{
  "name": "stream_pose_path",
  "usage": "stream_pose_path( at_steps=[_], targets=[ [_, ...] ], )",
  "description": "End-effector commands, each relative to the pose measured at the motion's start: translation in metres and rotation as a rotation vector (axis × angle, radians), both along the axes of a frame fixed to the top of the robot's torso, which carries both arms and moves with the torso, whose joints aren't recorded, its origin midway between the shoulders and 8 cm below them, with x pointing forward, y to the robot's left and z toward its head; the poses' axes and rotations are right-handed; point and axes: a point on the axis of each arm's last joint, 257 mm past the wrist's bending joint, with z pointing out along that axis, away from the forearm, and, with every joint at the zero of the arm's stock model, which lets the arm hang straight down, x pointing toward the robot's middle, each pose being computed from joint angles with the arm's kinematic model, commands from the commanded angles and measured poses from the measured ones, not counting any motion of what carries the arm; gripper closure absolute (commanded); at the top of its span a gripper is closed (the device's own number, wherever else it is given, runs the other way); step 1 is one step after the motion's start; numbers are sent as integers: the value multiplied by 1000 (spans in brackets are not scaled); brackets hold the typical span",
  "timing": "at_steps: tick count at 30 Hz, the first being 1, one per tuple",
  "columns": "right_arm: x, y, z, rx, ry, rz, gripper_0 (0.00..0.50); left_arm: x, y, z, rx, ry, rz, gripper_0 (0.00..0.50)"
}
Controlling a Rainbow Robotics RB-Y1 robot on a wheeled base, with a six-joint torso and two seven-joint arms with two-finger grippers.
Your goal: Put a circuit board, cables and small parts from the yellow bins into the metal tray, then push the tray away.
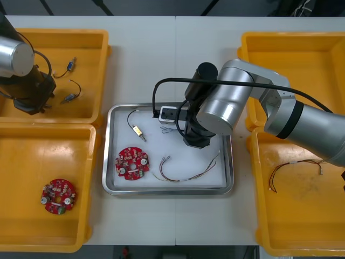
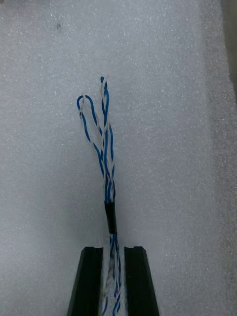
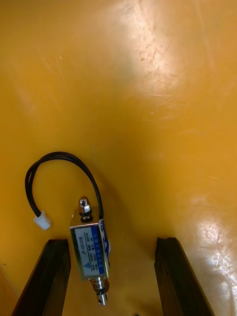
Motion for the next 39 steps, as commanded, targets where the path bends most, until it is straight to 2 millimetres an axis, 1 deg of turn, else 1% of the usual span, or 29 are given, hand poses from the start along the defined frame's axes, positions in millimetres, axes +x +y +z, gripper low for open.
stream_pose_path(
  at_steps=[1,2,4,8,9,10,11,12,13,14,16,17,19,23,25,26,28,29,32,33,34,35,37,38,39],
  targets=[
    [-3,10,0,-2,-14,39,32,16,-12,17,-7,-41,-12,0],
    [-2,10,2,0,-16,35,0,16,-11,16,-7,-40,-12,0],
    [-1,7,4,5,-13,23,0,15,-11,15,-3,-37,-15,0],
    [-3,4,19,15,-2,0,0,15,-9,10,26,-31,-31,7],
    [-5,3,26,17,3,-7,0,15,-9,9,33,-31,-37,97],
    [-5,2,29,19,4,-10,0,16,-10,9,33,-32,-40,164],
    [-8,0,38,22,11,-18,0,17,-8,9,43,-36,-43,293],
    [-9,-3,46,27,18,-31,0,17,-8,9,48,-38,-45,406],
    [-11,-5,54,33,25,-40,0,17,-7,9,49,-36,-45,491],
    [-12,-6,58,35,30,-47,0,16,-7,8,50,-34,-44,498],
    [-14,-15,75,46,41,-79,0,17,-7,9,54,-36,-48,500],
    [-15,-18,79,47,44,-87,0,17,-7,9,54,-36,-49,500],
    [-17,-27,94,63,60,-119,0,16,-5,8,59,-34,-50,500],
    [-21,-44,111,114,107,-208,0,17,-4,9,71,-35,-59,500],
    [-22,-58,125,140,116,-278,0,18,-1,12,95,-39,-70,500],
    [-22,-61,128,144,118,-295,0,19,-1,13,101,-39,-74,500],
    [-20,-79,142,164,113,-377,0,20,1,20,133,-45,-89,500],
    [-19,-85,145,169,114,-399,0,20,1,23,140,-45,-91,500],
    [-14,-115,163,193,103,-527,0,17,4,46,157,-45,-97,500],
    [-14,-120,165,195,103,-548,0,16,5,50,162,-45,-105,500],
    [-14,-130,169,201,101,-592,0,15,5,62,164,-46,-117,500],
    [-14,-135,172,203,99,-612,0,14,6,66,168,-45,-122,500],
    [-12,-150,181,229,89,-695,0,10,5,88,175,-48,-151,500],
    [-11,-153,184,240,84,-712,0,9,4,93,177,-50,-161,500],
    [-8,-159,188,262,76,-752,0,7,4,103,182,-53,-176,500]
  ],
)
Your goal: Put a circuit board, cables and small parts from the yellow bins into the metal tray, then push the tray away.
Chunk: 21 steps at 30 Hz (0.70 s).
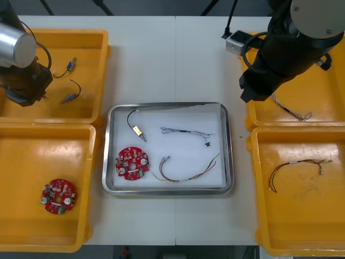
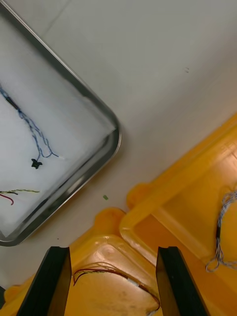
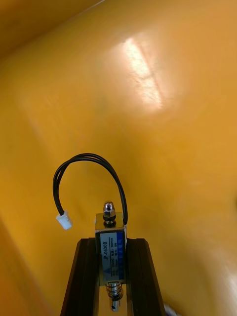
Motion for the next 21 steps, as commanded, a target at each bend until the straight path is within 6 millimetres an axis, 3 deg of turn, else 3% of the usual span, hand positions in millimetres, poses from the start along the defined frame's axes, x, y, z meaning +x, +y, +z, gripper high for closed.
stream_pose_path(
  at_steps=[1,5,9,21],
  targets=[
    [11,-37,34,60,-77,-186,0,6,-1,79,68,-56,-158,500],
    [14,-56,37,109,-91,-300,0,-7,-6,101,97,-35,-209,500],
    [15,-82,37,156,-97,-427,0,-23,-25,117,77,-21,-249,500],
    [6,-149,29,253,-99,-720,0,-53,-102,140,-87,-58,-275,500]
  ],
)
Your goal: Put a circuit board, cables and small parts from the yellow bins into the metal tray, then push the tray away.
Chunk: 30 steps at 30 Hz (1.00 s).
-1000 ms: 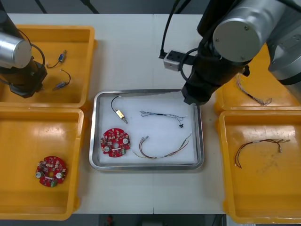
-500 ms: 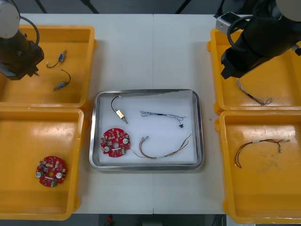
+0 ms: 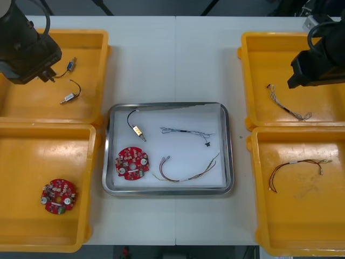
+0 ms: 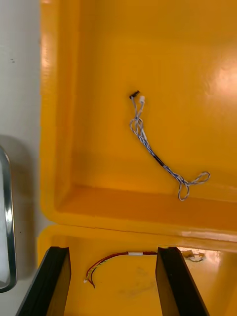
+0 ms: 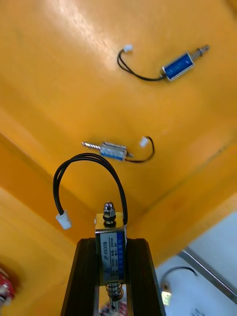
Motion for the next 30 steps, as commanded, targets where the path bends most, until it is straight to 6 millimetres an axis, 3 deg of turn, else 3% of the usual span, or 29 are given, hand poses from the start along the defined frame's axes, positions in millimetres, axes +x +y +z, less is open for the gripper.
stream_pose_path(
  at_steps=[1,2,4,13,23,30],
  targets=[
    [-5,-43,15,12,-46,-124,0,-6,-15,41,-94,-82,97,500],
    [-5,-43,15,12,-46,-124,0,-6,-15,41,-94,-82,97,500],
    [-10,-59,12,21,-42,-161,0,-14,-39,40,-127,-83,100,500],
    [-32,-90,-8,17,-18,-214,0,-30,-101,15,-181,-94,121,500],
    [-64,-102,-29,12,-15,-225,0,-28,-170,-33,-176,-118,138,500],
    [-75,-106,-41,11,8,-232,0,-27,-207,-61,-156,-115,118,500]
  ],
)
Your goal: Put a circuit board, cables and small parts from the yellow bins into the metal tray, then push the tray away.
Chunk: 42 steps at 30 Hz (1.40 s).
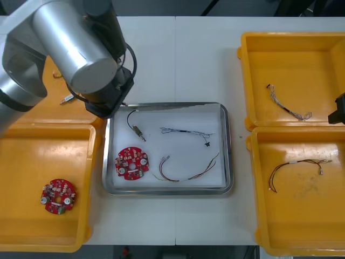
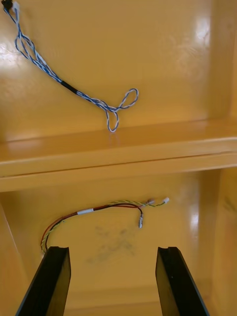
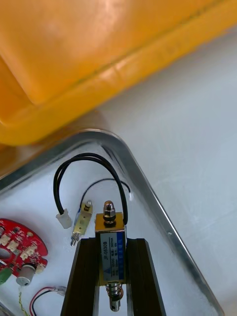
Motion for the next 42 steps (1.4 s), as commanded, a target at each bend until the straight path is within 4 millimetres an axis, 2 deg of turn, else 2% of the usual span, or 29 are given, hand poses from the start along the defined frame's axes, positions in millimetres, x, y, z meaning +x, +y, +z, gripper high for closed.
stream_pose_path(
  at_steps=[1,7,13,18,22,27,28,32,35,39,42],
  targets=[
    [-8,-16,10,-25,-17,-35,0,5,-40,-7,29,-27,-87,500],
    [-14,-18,1,-23,7,-31,0,9,-70,-33,54,-36,-117,500],
    [-14,-18,1,-23,7,-31,0,4,-92,-60,66,-16,-158,500],
    [-14,-18,1,-23,7,-31,0,-2,-104,-83,70,-3,-192,500],
    [-14,-18,1,-23,7,-31,0,-9,-106,-99,94,5,-221,496],
    [-14,-18,1,-23,7,-31,0,-15,-106,-109,116,12,-243,447],
    [-14,-18,1,-23,7,-31,0,-15,-107,-108,116,10,-245,416],
    [-14,-18,1,-23,7,-31,0,-12,-109,-106,117,-6,-257,223],
    [-14,-18,1,-23,7,-31,0,-9,-109,-103,123,-17,-259,139],
    [-14,-18,1,-23,7,-31,0,-4,-106,-99,136,-33,-261,83],
    [-14,-18,1,-23,7,-31,0,0,-99,-87,151,-55,-267,46]
  ],
)
